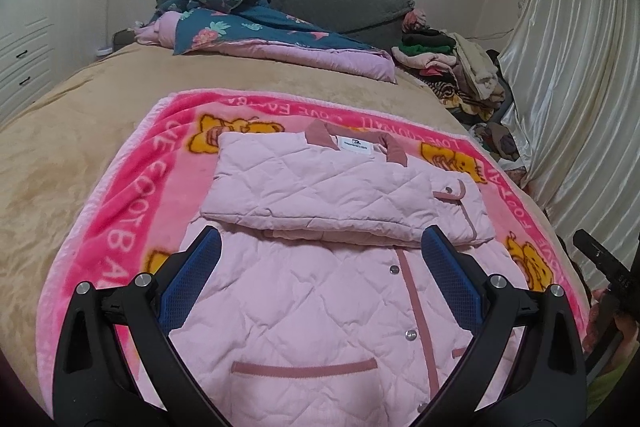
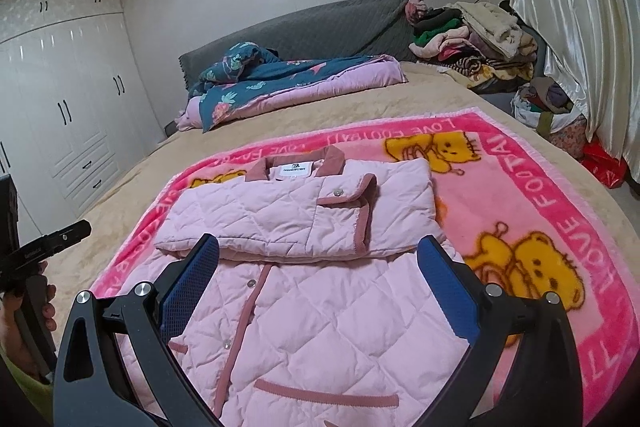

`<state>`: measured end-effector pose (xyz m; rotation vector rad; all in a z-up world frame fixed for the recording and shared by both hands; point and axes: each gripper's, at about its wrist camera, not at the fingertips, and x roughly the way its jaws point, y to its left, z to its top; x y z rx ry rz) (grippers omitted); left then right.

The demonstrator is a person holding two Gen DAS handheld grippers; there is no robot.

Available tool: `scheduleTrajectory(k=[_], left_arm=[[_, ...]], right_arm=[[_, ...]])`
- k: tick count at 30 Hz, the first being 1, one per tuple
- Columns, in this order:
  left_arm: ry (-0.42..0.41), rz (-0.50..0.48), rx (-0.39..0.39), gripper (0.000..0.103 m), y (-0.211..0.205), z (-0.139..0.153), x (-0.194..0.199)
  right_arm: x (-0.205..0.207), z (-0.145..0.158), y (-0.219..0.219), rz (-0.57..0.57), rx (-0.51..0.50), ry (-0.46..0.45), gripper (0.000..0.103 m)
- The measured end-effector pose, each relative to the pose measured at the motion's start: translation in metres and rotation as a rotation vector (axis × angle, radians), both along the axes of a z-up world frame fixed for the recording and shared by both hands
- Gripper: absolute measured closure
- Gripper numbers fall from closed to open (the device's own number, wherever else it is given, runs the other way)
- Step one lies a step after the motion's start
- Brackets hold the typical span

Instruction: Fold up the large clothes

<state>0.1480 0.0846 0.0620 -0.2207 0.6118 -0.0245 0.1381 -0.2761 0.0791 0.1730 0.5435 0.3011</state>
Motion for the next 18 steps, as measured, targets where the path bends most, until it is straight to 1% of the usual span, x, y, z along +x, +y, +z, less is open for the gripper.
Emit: scheduleTrajectory(k=[9,18], left_arm=[[-0.005,0.015,0.015,0.009,0.002,0.002,-0.023],[0.013,0.028,0.018,0.009,0.005,-0.005,-0.045]], right_arm=[[-0.017,0.002,-0.007,-0.003,-0.012,-0.009,0.004],[-0.033,-0.002,-0.016,-0.013,-0.023,-0.005,0.004]])
